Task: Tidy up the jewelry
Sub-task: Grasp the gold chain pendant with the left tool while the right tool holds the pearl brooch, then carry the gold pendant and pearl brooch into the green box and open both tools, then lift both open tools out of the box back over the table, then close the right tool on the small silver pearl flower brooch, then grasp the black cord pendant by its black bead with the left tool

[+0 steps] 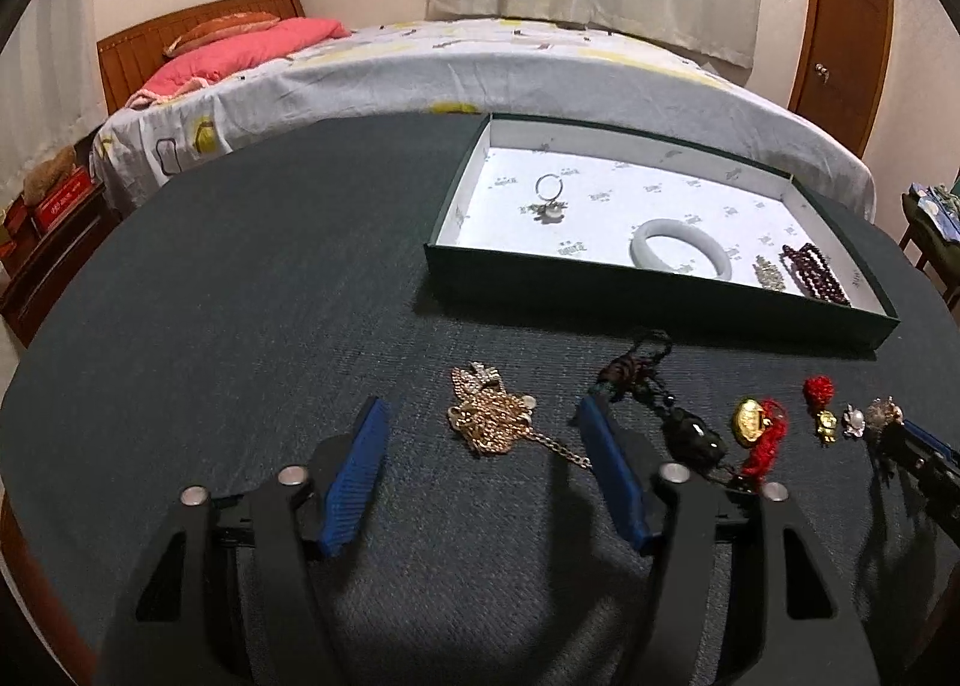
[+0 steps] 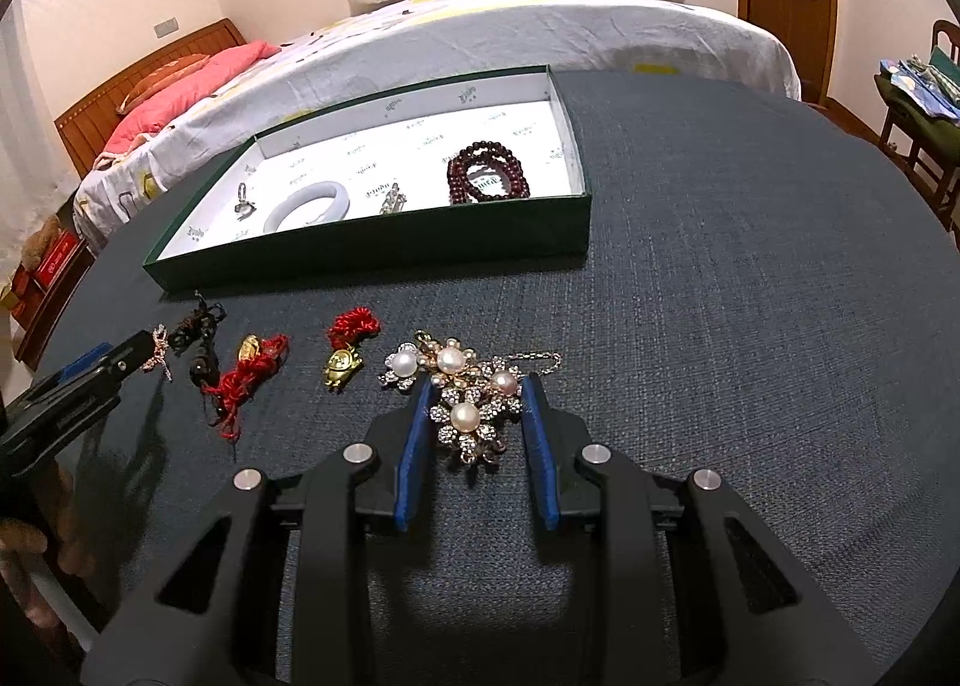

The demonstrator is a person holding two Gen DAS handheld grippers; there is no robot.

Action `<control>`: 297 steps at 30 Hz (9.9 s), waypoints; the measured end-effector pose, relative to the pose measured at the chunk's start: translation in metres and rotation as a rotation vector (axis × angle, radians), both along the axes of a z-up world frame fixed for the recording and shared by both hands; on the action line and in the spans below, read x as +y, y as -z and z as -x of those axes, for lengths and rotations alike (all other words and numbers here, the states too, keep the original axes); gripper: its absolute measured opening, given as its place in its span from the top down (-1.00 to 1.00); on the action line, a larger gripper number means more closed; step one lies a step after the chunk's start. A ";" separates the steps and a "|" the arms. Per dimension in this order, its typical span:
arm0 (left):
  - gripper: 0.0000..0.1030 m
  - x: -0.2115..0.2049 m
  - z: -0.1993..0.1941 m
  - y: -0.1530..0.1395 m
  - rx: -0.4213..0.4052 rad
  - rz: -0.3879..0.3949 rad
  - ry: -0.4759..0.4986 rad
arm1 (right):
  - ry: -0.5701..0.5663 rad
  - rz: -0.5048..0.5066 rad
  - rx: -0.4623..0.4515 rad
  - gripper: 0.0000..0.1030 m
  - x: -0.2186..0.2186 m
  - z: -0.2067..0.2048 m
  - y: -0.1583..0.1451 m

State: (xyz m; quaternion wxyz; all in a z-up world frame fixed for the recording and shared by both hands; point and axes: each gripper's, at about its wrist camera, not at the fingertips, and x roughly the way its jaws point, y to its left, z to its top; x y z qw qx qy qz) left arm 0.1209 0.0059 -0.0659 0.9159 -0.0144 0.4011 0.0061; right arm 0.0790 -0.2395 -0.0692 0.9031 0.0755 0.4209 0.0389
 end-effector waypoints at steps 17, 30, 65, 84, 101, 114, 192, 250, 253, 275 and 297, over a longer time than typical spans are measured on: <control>0.60 0.019 -0.007 0.007 0.044 0.145 0.059 | -0.001 -0.001 0.000 0.43 0.001 0.000 0.000; 0.86 0.014 -0.002 0.000 0.001 0.118 0.103 | 0.000 -0.002 0.001 0.43 0.001 0.000 0.000; 0.86 0.003 0.016 -0.065 -0.160 0.131 0.163 | -0.016 -0.036 -0.076 0.43 0.007 0.006 -0.032; 0.86 -0.020 -0.032 -0.118 -0.313 0.148 0.234 | -0.038 -0.041 -0.224 0.43 0.013 -0.035 -0.086; 0.86 -0.020 -0.090 -0.073 -0.258 0.083 0.218 | -0.046 -0.017 -0.190 0.43 0.026 -0.117 -0.059; 0.86 -0.010 -0.109 -0.016 -0.108 0.055 0.188 | -0.059 0.040 -0.038 0.43 0.038 -0.149 -0.007; -0.23 -0.014 0.017 -0.021 -0.137 -0.003 0.048 | -0.047 0.129 -0.076 0.23 0.038 -0.002 -0.009; -0.10 -0.056 0.004 0.009 0.057 -0.034 0.129 | -0.048 0.056 -0.039 0.59 0.013 -0.005 -0.007; -0.03 -0.053 0.005 0.011 0.068 -0.032 0.128 | -0.047 0.057 -0.040 0.59 0.013 -0.005 -0.007; 0.65 -0.051 0.005 0.009 0.055 -0.029 0.173 | -0.050 0.062 -0.039 0.59 0.014 -0.004 -0.008; 0.66 -0.047 0.013 -0.013 -0.024 0.010 0.191 | -0.051 0.058 -0.091 0.59 0.017 0.002 -0.024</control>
